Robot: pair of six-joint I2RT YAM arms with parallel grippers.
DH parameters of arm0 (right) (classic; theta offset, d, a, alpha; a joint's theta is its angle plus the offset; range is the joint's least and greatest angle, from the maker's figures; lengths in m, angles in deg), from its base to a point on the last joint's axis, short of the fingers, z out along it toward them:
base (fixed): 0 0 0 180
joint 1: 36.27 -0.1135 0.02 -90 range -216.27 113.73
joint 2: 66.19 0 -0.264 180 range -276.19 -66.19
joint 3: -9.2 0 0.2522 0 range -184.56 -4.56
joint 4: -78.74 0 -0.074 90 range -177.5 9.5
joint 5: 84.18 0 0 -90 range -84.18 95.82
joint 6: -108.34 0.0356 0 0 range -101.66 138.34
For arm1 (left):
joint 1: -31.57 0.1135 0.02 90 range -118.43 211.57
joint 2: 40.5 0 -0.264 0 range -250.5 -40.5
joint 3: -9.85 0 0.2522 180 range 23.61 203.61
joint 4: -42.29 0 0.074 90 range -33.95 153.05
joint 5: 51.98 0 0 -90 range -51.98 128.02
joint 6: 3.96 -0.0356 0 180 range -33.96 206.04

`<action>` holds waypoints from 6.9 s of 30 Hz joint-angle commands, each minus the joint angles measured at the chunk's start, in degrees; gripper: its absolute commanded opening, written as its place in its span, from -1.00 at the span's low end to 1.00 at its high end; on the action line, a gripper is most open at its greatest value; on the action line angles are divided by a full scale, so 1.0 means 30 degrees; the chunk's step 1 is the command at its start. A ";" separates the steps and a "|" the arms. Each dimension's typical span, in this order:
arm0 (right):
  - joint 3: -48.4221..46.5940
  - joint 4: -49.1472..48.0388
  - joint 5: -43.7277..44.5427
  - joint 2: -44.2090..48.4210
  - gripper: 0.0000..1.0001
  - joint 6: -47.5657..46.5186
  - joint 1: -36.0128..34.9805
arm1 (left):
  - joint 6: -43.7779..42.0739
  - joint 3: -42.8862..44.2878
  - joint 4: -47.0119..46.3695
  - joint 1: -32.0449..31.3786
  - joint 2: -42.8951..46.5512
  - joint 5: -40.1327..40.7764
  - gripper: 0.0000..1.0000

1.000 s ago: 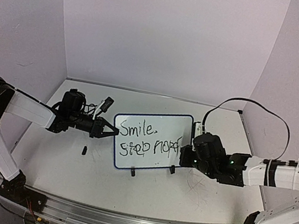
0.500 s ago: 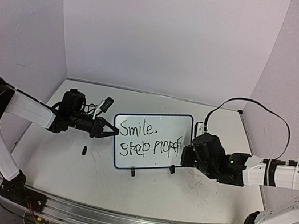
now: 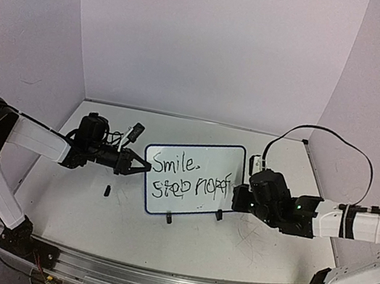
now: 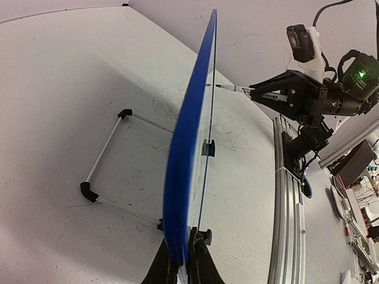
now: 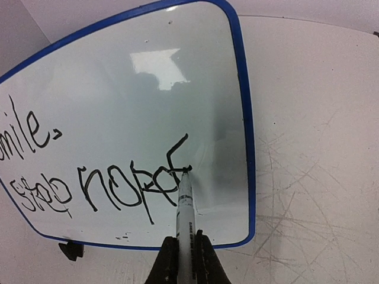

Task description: Write a sentence on the whiteboard

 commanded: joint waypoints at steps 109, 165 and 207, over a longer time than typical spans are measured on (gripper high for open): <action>0.0633 0.0840 0.0022 -0.0269 -1.00 0.0292 0.0406 | -0.1217 0.0215 0.1650 -0.0009 -0.0569 0.2408 -1.00; 0.0453 -0.0025 -0.0834 0.0270 -1.00 -0.0037 0.1785 | -0.1252 0.0264 0.1650 -0.0019 -0.0727 0.2408 -1.00; 0.1953 0.0183 -0.3054 0.4078 -1.00 -0.1281 0.1791 | -0.1252 0.0267 0.1652 -0.0009 -0.0774 0.2408 -1.00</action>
